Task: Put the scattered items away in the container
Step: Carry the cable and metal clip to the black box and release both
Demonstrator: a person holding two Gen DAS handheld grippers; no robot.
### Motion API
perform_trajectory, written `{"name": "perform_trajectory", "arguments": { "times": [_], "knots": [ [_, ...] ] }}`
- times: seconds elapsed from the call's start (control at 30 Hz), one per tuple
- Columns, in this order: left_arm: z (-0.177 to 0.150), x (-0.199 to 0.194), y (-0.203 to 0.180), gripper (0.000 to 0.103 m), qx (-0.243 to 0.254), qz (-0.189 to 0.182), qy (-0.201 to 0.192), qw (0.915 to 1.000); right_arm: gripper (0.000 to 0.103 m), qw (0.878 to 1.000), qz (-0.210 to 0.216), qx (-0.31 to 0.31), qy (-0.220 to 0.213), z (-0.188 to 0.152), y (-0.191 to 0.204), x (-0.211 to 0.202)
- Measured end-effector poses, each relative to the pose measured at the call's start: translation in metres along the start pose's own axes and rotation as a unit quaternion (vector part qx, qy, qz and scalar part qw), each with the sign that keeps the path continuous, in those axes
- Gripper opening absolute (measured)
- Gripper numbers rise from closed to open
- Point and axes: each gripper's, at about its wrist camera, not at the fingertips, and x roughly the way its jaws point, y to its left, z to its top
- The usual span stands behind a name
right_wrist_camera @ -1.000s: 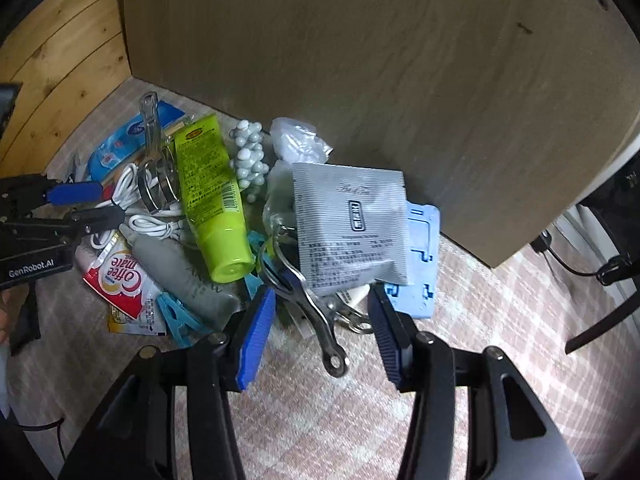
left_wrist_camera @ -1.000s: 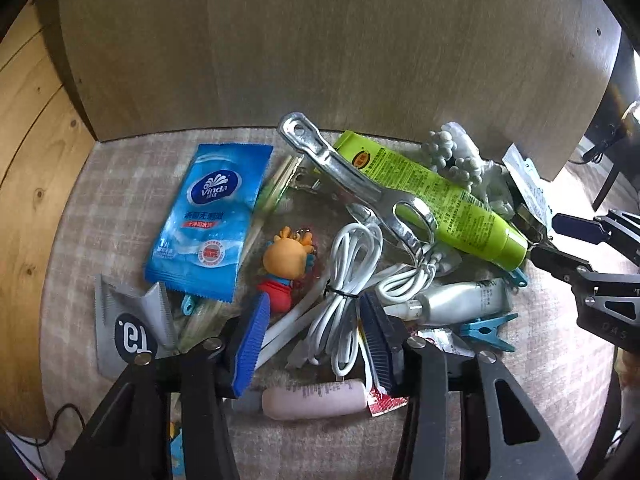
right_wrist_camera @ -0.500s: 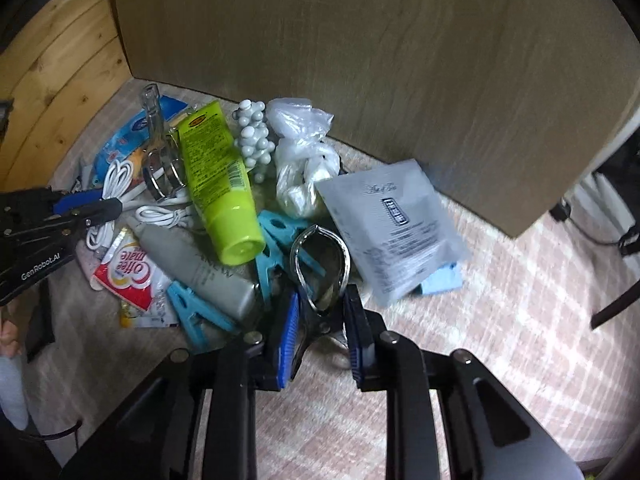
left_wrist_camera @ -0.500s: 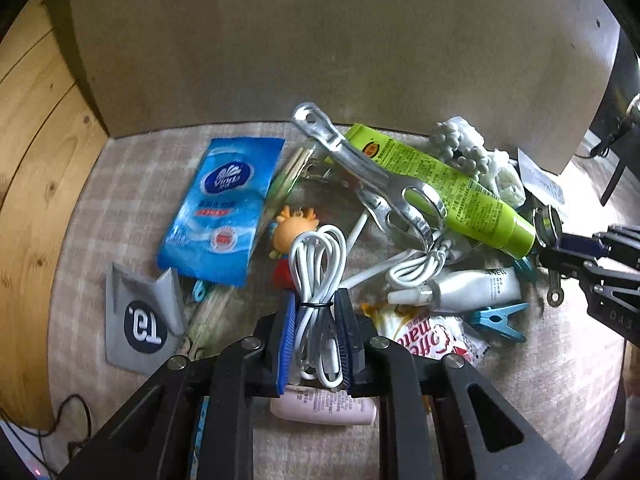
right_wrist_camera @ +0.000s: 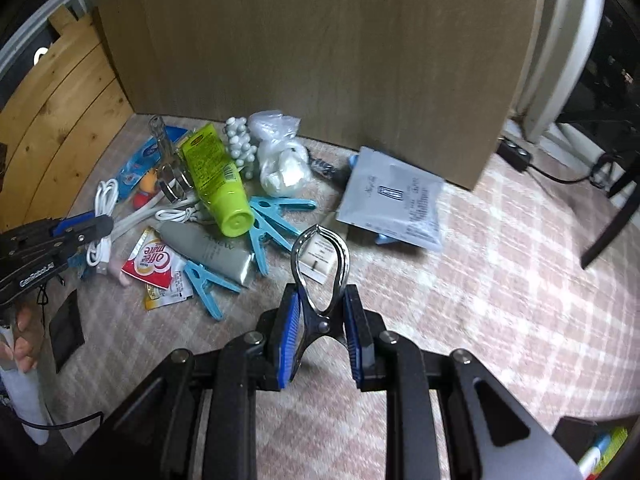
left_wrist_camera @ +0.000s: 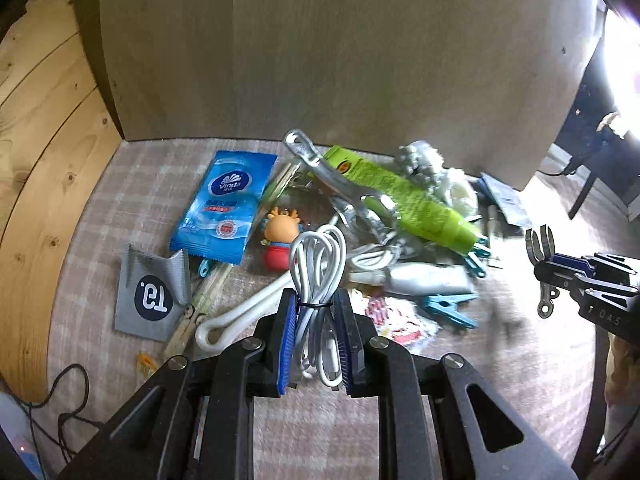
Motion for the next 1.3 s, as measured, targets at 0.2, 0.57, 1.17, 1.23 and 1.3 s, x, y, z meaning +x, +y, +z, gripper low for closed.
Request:
{"name": "perform_trajectory", "arguments": {
  "times": [0.2,0.57,1.17,1.23,1.3],
  "knots": [
    [0.006,-0.007,-0.01,0.018,0.009,-0.011,-0.008,0.9999,0.022,1.0,-0.008,0.018,-0.016,-0.027,-0.031,-0.036],
    [-0.016,-0.044,-0.088,0.018,0.058,-0.041,-0.017,0.9973,0.022,0.994,-0.051,0.087,-0.046,-0.078,-0.063,-0.098],
    [-0.098,-0.094,-0.313,0.018,0.243,-0.161,-0.012,0.9566,0.022,0.956,-0.151,0.24,-0.076,-0.239,-0.183,-0.218],
    [-0.111,-0.097,-0.337,0.018,0.262,-0.172,-0.009,0.9497,0.022,0.951,-0.163,0.254,-0.075,-0.258,-0.198,-0.229],
    [-0.124,-0.101,-0.359,0.018,0.281,-0.182,-0.006,0.9423,0.022,0.944,-0.175,0.268,-0.075,-0.277,-0.212,-0.242]
  ]
}}
